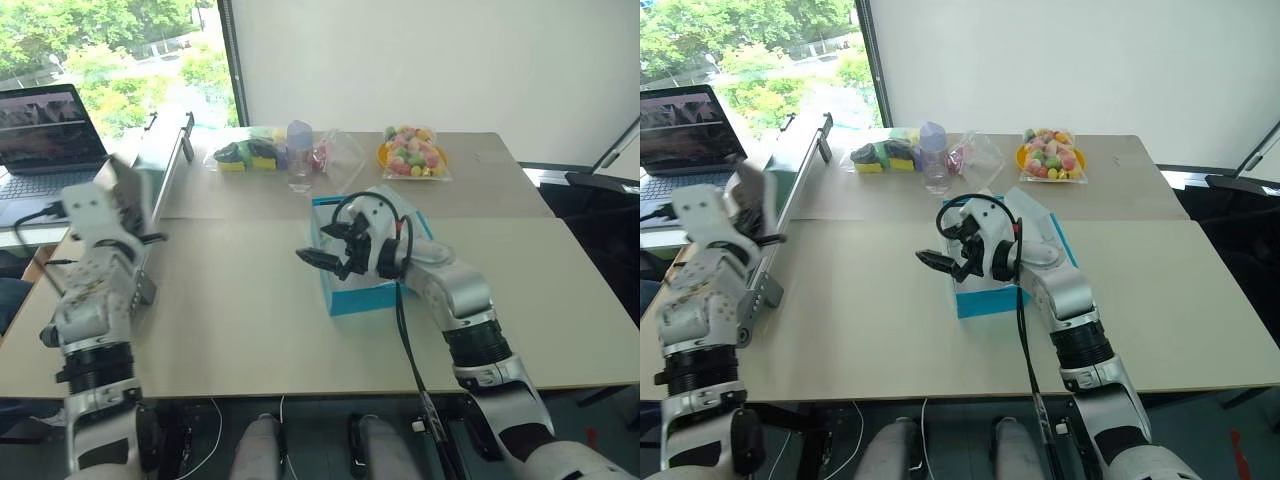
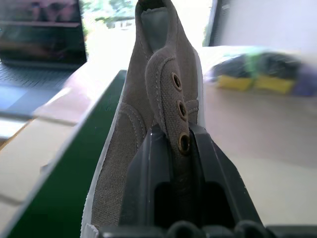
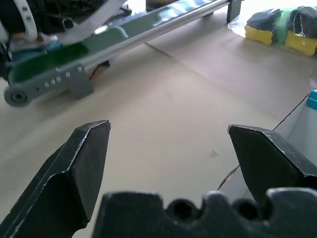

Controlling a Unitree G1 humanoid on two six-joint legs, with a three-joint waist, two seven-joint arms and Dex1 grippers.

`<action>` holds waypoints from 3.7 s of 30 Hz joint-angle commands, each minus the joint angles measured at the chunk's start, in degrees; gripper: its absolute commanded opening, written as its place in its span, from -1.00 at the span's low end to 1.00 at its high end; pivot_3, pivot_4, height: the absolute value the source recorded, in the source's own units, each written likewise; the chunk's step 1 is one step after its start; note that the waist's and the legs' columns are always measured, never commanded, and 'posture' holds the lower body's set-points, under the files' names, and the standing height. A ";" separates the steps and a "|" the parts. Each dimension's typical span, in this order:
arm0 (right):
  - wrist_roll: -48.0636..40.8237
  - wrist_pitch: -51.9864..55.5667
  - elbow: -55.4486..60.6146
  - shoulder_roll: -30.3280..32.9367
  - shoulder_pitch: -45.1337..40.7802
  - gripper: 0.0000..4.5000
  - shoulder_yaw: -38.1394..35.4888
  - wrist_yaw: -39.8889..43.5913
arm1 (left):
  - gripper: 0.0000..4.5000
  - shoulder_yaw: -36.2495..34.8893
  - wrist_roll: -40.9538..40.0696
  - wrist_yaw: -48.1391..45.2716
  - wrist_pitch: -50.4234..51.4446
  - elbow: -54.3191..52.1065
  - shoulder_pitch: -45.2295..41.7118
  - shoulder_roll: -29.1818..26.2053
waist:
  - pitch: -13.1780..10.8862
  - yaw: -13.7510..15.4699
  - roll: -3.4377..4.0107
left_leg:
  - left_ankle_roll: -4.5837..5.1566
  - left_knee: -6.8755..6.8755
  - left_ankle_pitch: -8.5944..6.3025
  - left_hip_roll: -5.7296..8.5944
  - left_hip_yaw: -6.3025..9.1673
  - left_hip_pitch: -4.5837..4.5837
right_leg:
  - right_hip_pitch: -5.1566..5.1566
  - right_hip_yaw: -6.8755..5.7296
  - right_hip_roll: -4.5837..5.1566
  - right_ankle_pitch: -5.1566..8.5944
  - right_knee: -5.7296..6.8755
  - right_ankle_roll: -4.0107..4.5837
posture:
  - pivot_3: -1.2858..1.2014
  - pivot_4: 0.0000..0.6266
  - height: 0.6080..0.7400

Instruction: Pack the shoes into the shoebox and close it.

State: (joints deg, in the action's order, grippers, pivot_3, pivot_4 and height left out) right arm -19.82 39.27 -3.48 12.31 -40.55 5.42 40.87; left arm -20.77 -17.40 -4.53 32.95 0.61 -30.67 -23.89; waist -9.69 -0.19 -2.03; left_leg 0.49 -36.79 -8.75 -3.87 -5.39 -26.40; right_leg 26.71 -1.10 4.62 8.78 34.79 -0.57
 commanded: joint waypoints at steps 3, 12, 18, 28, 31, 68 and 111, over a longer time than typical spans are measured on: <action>-8.43 7.41 2.34 -1.71 -2.66 1.00 -7.98 -3.41 | -1.00 7.30 -2.87 -0.26 5.69 -11.41 -2.53 5.26 | 0.00 -0.50 -0.01 | 0.01 -0.03 0.02 -0.01 -0.02 0.01 | -0.02 0.14 -0.13 -0.04 -0.04 -0.21 | 0.03 -0.52 1.00; -18.88 12.89 -4.18 -6.69 -9.72 1.00 -23.82 -17.05 | -1.00 16.96 -5.00 1.45 14.75 -17.93 -10.46 15.55 | -0.01 -0.61 -0.02 | 0.33 -0.05 0.21 -0.01 0.12 0.04 | -0.04 0.25 -0.30 -0.11 -0.03 -0.46 | 0.03 -0.52 1.00; -17.79 10.37 -8.22 -5.83 -10.97 1.00 -25.20 -21.20 | -1.00 19.80 -8.17 3.93 23.46 -22.41 -14.44 23.71 | -0.03 -0.58 0.01 | 0.35 -0.06 0.22 0.04 0.18 0.06 | -0.25 0.24 -0.28 -0.15 -0.33 -0.55 | 0.03 -0.52 1.00; -18.35 7.04 -8.89 -5.45 -11.23 0.53 -26.66 -23.83 | -1.00 19.65 -9.47 3.15 28.91 -23.85 -10.81 26.26 | -0.03 -0.88 0.01 | 0.59 -0.05 0.36 0.06 0.34 0.08 | -0.26 0.33 -0.40 -0.12 -0.39 -0.61 | 0.03 -0.52 1.00; -19.07 7.25 -8.37 -5.67 -10.96 0.08 -26.70 -23.79 | -1.00 19.38 -9.26 2.69 28.71 -23.38 -11.29 25.89 | -0.03 -0.80 0.01 | 0.59 -0.05 0.36 0.06 0.35 0.08 | -0.28 0.32 -0.40 -0.12 -0.42 -0.60 | 0.03 -0.52 1.00; 2.71 6.22 -20.87 9.06 -20.73 -0.79 0.85 -16.66 | -0.01 18.44 -8.65 -9.70 25.99 -25.38 -2.11 3.09 | -0.07 -0.85 0.10 | 0.57 0.01 0.35 0.04 0.21 0.03 | -0.30 0.30 -0.33 0.07 -0.66 -0.29 | 0.03 -0.52 1.00; -3.01 6.50 0.85 6.50 -13.43 0.98 -3.03 6.65 | 0.01 9.74 1.75 1.48 23.75 -23.93 1.29 -2.40 | -0.06 -0.58 0.11 | 0.22 -0.01 0.14 0.06 0.23 0.10 | -0.38 0.21 -0.26 -0.15 -0.61 -0.62 | 0.03 -0.52 1.00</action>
State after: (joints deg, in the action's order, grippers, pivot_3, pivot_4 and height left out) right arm -20.74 46.33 -5.98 18.23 -53.60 2.59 45.28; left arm -9.52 -17.97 -4.73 59.28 -23.34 -29.40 -25.62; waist -9.76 -0.77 -1.92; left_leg 0.66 -36.81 -8.64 -3.81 -5.19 -26.29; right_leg 26.34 -0.88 4.37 8.63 34.18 -1.17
